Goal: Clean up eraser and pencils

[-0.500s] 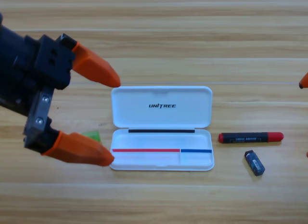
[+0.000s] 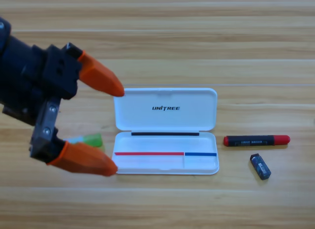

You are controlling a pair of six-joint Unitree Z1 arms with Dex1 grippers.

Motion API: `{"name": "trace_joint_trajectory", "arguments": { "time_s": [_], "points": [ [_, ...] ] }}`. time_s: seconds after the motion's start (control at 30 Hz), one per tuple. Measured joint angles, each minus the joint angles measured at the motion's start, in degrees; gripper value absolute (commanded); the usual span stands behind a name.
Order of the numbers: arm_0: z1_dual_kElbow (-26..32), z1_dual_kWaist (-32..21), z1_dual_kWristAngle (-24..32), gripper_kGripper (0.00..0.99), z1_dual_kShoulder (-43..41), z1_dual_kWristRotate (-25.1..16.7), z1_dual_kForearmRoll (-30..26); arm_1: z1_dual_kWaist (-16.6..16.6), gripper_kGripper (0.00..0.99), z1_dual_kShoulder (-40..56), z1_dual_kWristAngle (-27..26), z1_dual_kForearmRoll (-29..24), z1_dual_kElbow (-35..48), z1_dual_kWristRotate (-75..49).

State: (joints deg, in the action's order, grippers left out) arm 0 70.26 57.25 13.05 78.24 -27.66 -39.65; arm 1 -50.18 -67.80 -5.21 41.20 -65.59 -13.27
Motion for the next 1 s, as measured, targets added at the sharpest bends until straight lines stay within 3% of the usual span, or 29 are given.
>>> {"name": "trace_joint_trajectory", "arguments": {
  "time_s": [0.13, 0.33, 0.6, 0.8, 1.0],
  "points": [
    [-0.48, 0.01, -1.11, 0.99, 0.13, -0.88, -0.36, 0.03, 0.985, 0.51, 9.57, 1.02, 0.0, 2.84],
    [-0.39, -0.9, -12.34, 0.99, 0.32, -6.22, -3.77, 0.3, 0.985, -0.6, 16.69, 1.59, 0.0, 7.31],
    [-0.48, -12.62, -17.76, 0.99, 8.43, -15.29, -6.26, 1.16, 0.985, -11.93, 16.71, 1.65, -0.19, 13.79],
    [-0.49, -18.74, -21.52, 0.99, 19.44, -16.25, -6.26, 2.61, 0.979, -22.78, 13.39, 1.65, -2.24, 16.88],
    [-0.72, -20.41, -21.54, 0.99, 26.68, -16.85, -6.25, 4.57, 0.948, -30.04, 10.98, 1.64, -3.42, 19.11]
  ]
}}
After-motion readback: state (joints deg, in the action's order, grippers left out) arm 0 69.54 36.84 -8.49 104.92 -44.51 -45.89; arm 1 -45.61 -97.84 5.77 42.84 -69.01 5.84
